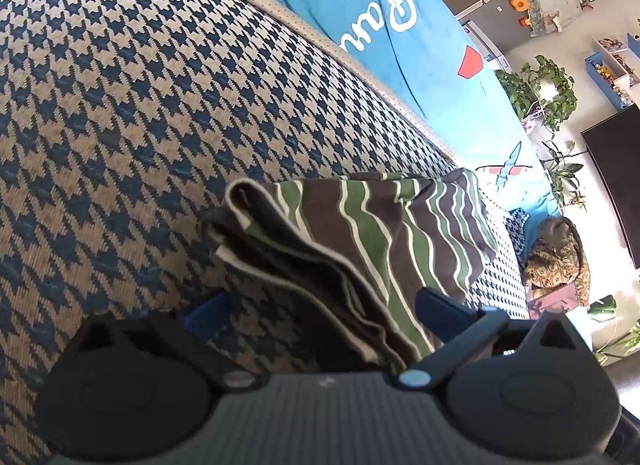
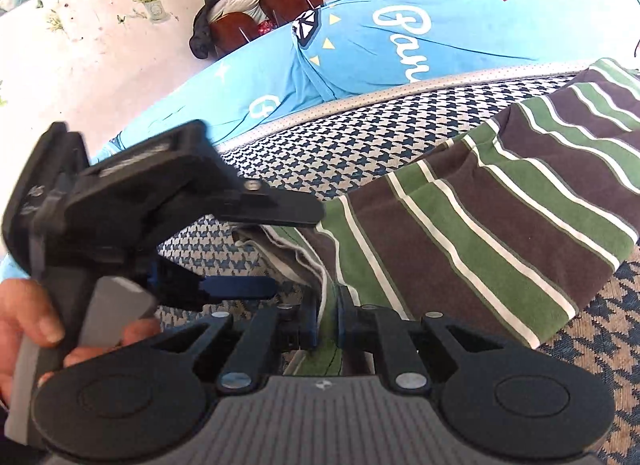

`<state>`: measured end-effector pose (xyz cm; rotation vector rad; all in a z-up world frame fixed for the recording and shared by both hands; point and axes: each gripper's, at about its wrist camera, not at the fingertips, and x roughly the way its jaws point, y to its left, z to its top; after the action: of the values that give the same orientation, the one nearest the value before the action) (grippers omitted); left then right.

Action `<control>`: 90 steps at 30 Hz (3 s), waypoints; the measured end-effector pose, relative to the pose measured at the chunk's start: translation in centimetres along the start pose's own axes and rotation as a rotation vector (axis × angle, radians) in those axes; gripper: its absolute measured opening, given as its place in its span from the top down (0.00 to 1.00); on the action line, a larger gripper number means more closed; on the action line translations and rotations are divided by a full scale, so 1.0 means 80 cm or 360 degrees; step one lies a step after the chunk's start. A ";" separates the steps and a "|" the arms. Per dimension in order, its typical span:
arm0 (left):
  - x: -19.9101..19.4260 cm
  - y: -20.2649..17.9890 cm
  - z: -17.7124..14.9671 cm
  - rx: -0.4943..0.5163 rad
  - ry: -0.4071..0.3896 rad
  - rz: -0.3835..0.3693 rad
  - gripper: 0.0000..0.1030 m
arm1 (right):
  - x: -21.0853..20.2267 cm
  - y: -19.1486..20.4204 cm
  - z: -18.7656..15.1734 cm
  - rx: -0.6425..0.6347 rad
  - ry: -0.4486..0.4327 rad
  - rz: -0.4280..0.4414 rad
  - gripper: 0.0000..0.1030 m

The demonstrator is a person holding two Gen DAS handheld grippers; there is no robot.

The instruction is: Fold clothes

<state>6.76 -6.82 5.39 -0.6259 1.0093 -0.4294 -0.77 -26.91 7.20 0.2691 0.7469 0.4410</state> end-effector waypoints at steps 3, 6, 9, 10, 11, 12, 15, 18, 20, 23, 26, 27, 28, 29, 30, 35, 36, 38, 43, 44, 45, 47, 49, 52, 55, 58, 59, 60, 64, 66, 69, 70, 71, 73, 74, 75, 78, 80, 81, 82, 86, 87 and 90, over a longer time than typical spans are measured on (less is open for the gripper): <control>0.010 -0.001 0.003 0.0006 -0.0010 0.0015 0.00 | -0.002 0.007 -0.003 -0.0031 0.0004 -0.0005 0.89; 0.015 -0.006 0.004 0.0057 -0.0031 0.0039 0.03 | 0.005 0.010 -0.002 -0.0051 0.0016 0.0004 0.89; 0.021 -0.015 0.003 0.0130 -0.0027 0.0054 0.35 | 0.005 0.012 -0.003 -0.0070 0.0027 0.0006 0.89; 0.023 -0.017 0.002 0.0143 -0.0015 0.0053 0.42 | 0.004 0.013 -0.004 -0.0075 0.0028 0.0013 0.89; 0.025 -0.017 0.001 0.0140 -0.0003 0.0051 0.54 | 0.003 0.015 -0.004 -0.0082 0.0029 0.0021 0.89; 0.027 -0.017 -0.001 0.0141 0.0004 0.0055 0.59 | 0.003 0.016 -0.005 -0.0095 0.0028 0.0029 0.89; 0.026 -0.016 -0.007 0.0165 -0.0029 0.0118 0.83 | 0.004 0.021 -0.006 -0.0136 0.0034 0.0043 0.89; 0.018 -0.009 -0.009 0.0117 -0.0080 0.0113 0.89 | 0.004 0.027 -0.008 -0.0177 0.0039 0.0068 0.89; 0.011 -0.005 -0.010 0.0107 -0.0120 0.0129 0.91 | 0.004 0.031 -0.009 -0.0210 0.0032 0.0077 0.89; 0.001 -0.004 -0.012 0.0111 -0.0173 0.0167 0.91 | 0.004 0.036 -0.010 -0.0221 0.0019 0.0105 0.90; -0.010 -0.003 -0.012 0.0121 -0.0211 0.0201 0.91 | 0.003 0.044 -0.011 -0.0249 0.0005 0.0128 0.90; -0.014 -0.003 -0.012 0.0130 -0.0223 0.0215 0.91 | 0.004 0.047 -0.011 -0.0257 0.0002 0.0138 0.89; -0.017 -0.003 -0.012 0.0142 -0.0236 0.0230 0.91 | 0.004 0.050 -0.011 -0.0264 -0.0002 0.0148 0.89; -0.021 -0.004 -0.012 0.0152 -0.0248 0.0244 0.91 | 0.004 0.053 -0.011 -0.0269 -0.0004 0.0157 0.89; -0.025 -0.004 -0.012 0.0163 -0.0260 0.0259 0.91 | 0.004 0.056 -0.011 -0.0271 -0.0005 0.0167 0.89; -0.047 0.001 -0.012 0.0198 -0.0302 0.0335 0.91 | 0.008 0.075 -0.010 -0.0300 -0.0002 0.0232 0.89; -0.052 0.003 -0.011 0.0205 -0.0310 0.0352 0.91 | 0.009 0.080 -0.010 -0.0307 0.0000 0.0247 0.89; -0.061 0.007 -0.014 0.0222 -0.0329 0.0389 0.91 | 0.013 0.089 -0.010 -0.0312 0.0008 0.0287 0.89; -0.086 0.025 -0.017 0.0232 -0.0372 0.0461 0.91 | 0.020 0.110 -0.010 -0.0310 0.0031 0.0390 0.89; -0.092 0.029 -0.017 0.0229 -0.0380 0.0474 0.91 | 0.023 0.115 -0.010 -0.0307 0.0035 0.0414 0.90; -0.096 0.033 -0.017 0.0222 -0.0388 0.0484 0.91 | 0.025 0.119 -0.010 -0.0304 0.0038 0.0436 0.90; -0.106 0.041 -0.017 0.0207 -0.0404 0.0506 0.91 | 0.031 0.127 -0.010 -0.0306 0.0044 0.0473 0.90; -0.114 0.048 -0.016 0.0182 -0.0417 0.0524 0.91 | 0.036 0.135 -0.011 -0.0312 0.0049 0.0505 0.90; -0.125 0.057 -0.014 0.0164 -0.0440 0.0560 0.91 | 0.045 0.142 -0.010 -0.0297 0.0060 0.0554 0.90; -0.131 0.062 -0.014 0.0158 -0.0452 0.0605 0.91 | 0.055 0.150 -0.010 -0.0292 0.0069 0.0597 0.90; -0.131 0.071 -0.012 0.0139 -0.0443 0.0649 0.91 | 0.063 0.154 -0.012 -0.0293 0.0083 0.0606 0.88; -0.130 0.075 -0.012 0.0123 -0.0432 0.0664 0.90 | 0.065 0.156 -0.013 -0.0301 0.0089 0.0594 0.87; -0.127 0.079 -0.012 0.0103 -0.0420 0.0689 0.89 | 0.066 0.157 -0.013 -0.0310 0.0098 0.0580 0.87; -0.125 0.095 -0.013 -0.0015 -0.0421 0.0830 0.79 | 0.066 0.155 -0.015 -0.0330 0.0125 0.0531 0.70; -0.131 0.100 -0.013 -0.0066 -0.0453 0.0857 0.72 | 0.061 0.150 -0.013 -0.0316 0.0132 0.0526 0.58; -0.135 0.098 -0.014 -0.0073 -0.0511 0.0906 0.67 | 0.053 0.142 -0.011 -0.0297 0.0138 0.0513 0.53; -0.133 0.094 -0.015 -0.0058 -0.0511 0.0898 0.65 | 0.051 0.139 -0.011 -0.0295 0.0137 0.0499 0.53; -0.131 0.090 -0.016 -0.0042 -0.0511 0.0891 0.61 | 0.049 0.136 -0.011 -0.0294 0.0134 0.0485 0.53; -0.126 0.082 -0.017 -0.0011 -0.0511 0.0876 0.57 | 0.045 0.129 -0.011 -0.0290 0.0128 0.0457 0.53; -0.124 0.078 -0.018 0.0004 -0.0511 0.0869 0.55 | 0.043 0.126 -0.011 -0.0288 0.0124 0.0443 0.53; -0.122 0.074 -0.019 0.0019 -0.0511 0.0861 0.54 | 0.039 0.123 -0.011 -0.0285 0.0120 0.0429 0.53; -0.115 0.062 -0.021 0.0066 -0.0511 0.0839 0.50 | 0.031 0.113 -0.011 -0.0277 0.0105 0.0389 0.53; -0.110 0.054 -0.023 0.0096 -0.0510 0.0824 0.49 | 0.027 0.107 -0.011 -0.0272 0.0094 0.0364 0.53; -0.108 0.050 -0.024 0.0112 -0.0510 0.0816 0.48 | 0.026 0.104 -0.010 -0.0268 0.0090 0.0350 0.53; -0.105 0.047 -0.025 0.0127 -0.0507 0.0808 0.48 | 0.024 0.100 -0.011 -0.0264 0.0086 0.0336 0.53; -0.085 0.035 -0.033 0.0183 -0.0461 0.0769 0.47 | 0.018 0.086 -0.009 -0.0246 0.0069 0.0280 0.53; -0.080 0.032 -0.035 0.0196 -0.0455 0.0765 0.46 | 0.015 0.081 -0.009 -0.0242 0.0063 0.0268 0.53; -0.072 0.023 -0.042 0.0252 -0.0482 0.0781 0.45 | 0.007 0.068 -0.007 -0.0223 0.0042 0.0235 0.53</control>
<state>1.13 -2.91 6.58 -0.2732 0.7940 0.0207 -2.38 -21.83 8.59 0.1876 0.7211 0.6353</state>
